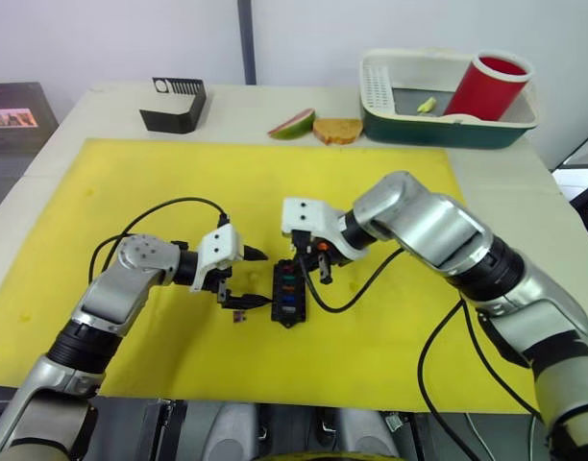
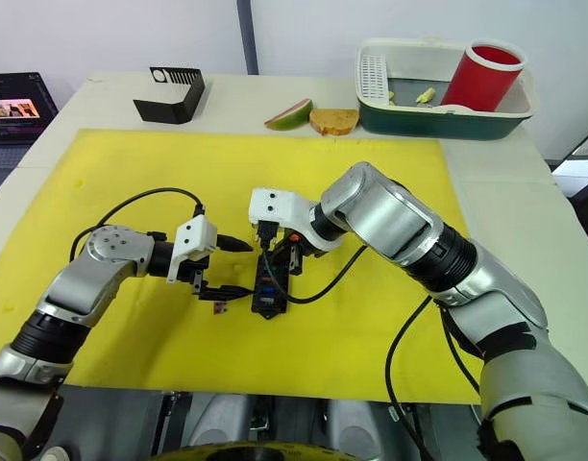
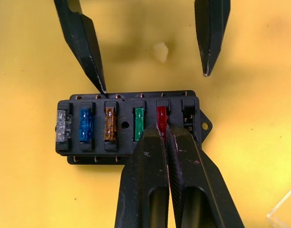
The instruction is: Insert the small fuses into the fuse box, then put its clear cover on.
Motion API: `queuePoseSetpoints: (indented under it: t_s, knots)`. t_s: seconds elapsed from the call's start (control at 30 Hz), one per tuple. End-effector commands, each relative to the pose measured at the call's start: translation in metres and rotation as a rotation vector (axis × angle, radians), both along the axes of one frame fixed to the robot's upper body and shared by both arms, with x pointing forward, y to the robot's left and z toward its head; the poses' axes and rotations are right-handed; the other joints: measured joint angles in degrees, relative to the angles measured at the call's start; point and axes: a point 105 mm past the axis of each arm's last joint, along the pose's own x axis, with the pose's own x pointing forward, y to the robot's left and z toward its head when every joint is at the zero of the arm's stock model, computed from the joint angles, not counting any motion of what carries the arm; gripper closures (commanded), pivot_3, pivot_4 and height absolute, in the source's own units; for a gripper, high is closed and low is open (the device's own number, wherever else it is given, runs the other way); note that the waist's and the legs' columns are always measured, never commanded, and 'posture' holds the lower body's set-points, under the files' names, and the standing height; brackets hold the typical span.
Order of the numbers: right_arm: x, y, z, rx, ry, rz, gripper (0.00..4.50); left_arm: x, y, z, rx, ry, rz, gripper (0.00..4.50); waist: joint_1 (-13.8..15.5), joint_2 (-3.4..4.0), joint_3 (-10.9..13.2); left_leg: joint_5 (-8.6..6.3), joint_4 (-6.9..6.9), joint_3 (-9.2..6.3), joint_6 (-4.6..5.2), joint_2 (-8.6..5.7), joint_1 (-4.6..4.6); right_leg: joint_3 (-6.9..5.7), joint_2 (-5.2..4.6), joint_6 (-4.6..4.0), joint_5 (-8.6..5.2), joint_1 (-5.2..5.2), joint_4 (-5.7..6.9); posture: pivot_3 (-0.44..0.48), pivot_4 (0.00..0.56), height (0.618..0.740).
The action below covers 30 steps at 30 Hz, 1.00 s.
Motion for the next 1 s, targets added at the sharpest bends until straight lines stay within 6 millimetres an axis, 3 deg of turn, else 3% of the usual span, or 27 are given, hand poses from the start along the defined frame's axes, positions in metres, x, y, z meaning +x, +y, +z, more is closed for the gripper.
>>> queuePoseSetpoints:
  t_s: [0.03,1.0]
  knots:
    - [-0.002,0.005,0.013,0.004,-0.049,0.042,4.5,0.0,-0.003,0.011,-0.013,-0.048,-0.018,0.01,0.0,0.0,0.0,0.0,0.0,0.0,0.0,0.0,0.0,0.0,0.0,0.0,0.0,0.0,0.0,0.0,0.15,0.74]
    - [0.01,0.001,-0.007,-0.165,-0.093,-0.016,4.5,0.0,-0.005,0.01,-0.023,-0.053,-0.013,0.01,-0.03,0.01,-0.01,0.0,0.0,0.0,0.0,0.0,0.0,0.0,-0.01,0.0,0.0,0.0,0.0,0.0,0.15,0.74]
